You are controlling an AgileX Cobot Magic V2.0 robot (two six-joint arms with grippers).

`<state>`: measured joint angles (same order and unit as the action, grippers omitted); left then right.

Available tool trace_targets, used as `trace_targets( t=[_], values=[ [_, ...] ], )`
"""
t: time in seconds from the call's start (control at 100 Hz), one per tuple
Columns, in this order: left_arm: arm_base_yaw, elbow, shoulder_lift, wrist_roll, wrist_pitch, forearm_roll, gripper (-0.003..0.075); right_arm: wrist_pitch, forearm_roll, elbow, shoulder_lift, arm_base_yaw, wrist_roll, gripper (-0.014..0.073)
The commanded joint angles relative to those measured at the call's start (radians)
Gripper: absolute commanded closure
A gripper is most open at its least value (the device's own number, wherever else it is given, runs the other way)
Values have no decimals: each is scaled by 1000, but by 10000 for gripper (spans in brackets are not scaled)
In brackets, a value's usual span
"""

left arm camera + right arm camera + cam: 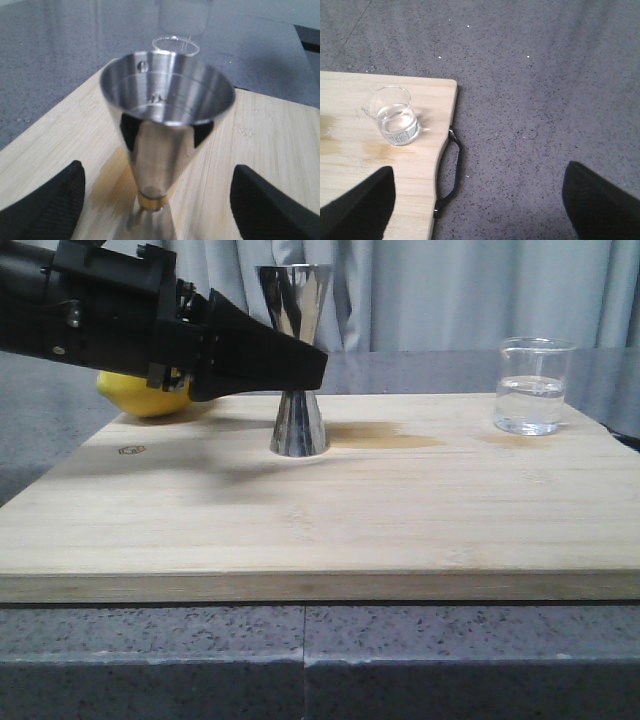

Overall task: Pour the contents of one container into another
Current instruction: 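Move the left gripper to the steel jigger and grasp its waist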

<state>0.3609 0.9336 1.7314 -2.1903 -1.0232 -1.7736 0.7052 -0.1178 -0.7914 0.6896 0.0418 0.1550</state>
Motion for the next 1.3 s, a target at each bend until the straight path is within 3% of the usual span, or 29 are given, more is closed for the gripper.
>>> trace_targets(
  t=[0.0,1.29],
  values=[
    [13,51,-12,-1,-107,-77,165,-78,-6,-37,6,3,11,-21],
    [44,60,9,-22,-45,-77,165,-83,-6,-37,6,3,11,-21]
  ],
)
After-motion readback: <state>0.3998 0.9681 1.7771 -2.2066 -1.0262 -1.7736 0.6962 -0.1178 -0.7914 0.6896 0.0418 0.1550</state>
